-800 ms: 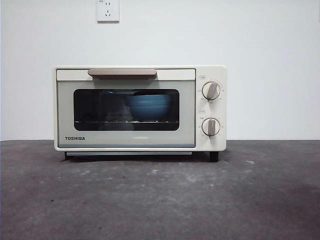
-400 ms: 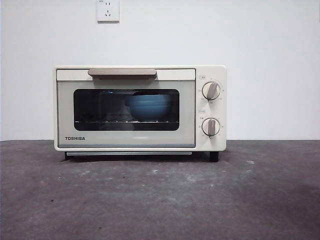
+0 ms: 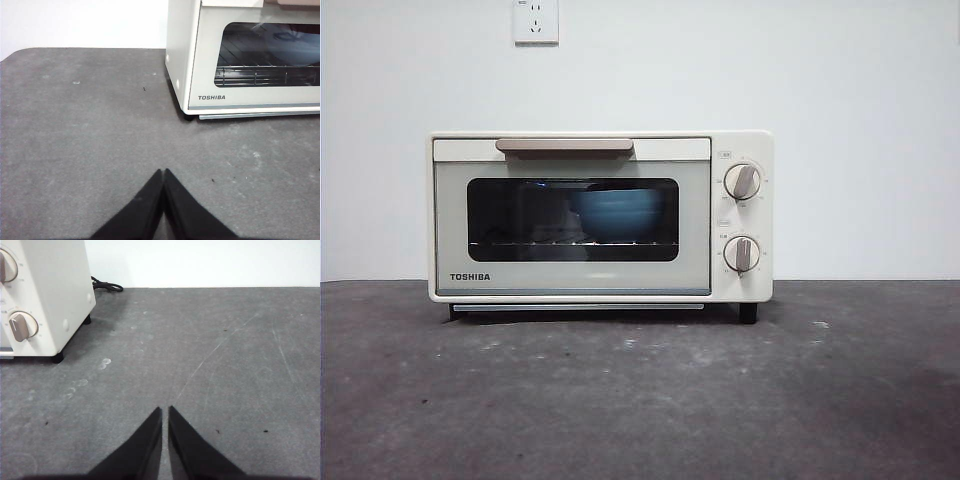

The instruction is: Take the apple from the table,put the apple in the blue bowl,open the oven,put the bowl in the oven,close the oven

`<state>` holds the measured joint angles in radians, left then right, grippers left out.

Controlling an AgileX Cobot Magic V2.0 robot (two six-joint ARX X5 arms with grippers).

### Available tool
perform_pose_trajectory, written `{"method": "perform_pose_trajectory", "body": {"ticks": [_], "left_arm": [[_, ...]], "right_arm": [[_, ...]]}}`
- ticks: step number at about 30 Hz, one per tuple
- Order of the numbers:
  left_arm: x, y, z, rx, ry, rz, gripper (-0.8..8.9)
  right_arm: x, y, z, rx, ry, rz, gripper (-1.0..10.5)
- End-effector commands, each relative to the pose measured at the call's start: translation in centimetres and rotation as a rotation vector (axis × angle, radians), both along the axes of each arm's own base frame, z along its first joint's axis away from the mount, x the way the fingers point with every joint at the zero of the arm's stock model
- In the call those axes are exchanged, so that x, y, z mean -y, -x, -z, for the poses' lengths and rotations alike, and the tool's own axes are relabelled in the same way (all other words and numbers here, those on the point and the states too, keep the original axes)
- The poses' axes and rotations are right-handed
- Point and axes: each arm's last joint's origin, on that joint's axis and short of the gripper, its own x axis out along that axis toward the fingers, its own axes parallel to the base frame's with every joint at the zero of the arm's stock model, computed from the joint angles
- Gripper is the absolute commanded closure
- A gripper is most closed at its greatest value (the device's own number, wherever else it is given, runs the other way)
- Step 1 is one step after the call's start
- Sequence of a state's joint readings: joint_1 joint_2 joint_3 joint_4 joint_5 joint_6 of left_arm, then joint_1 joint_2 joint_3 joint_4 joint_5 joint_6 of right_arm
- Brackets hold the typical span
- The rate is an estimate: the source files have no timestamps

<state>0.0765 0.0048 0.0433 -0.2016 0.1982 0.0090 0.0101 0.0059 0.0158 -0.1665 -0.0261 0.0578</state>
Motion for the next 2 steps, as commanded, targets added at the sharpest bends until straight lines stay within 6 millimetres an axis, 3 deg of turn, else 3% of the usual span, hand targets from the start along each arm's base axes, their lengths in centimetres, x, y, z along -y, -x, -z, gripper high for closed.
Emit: {"method": "perform_pose_trajectory", "body": {"ticks": [1, 2], "left_arm": [[-0.04, -0.07, 0.68, -0.025, 0.004, -0.004, 8.06], [-0.04, -0.07, 0.68, -0.025, 0.004, -0.004, 8.06]], "right_arm": [[0.00, -0.03, 0.04, 0.010, -0.013, 0.002, 9.4], [0.00, -0.03, 0.04, 0.010, -0.013, 0.002, 9.4]]}}
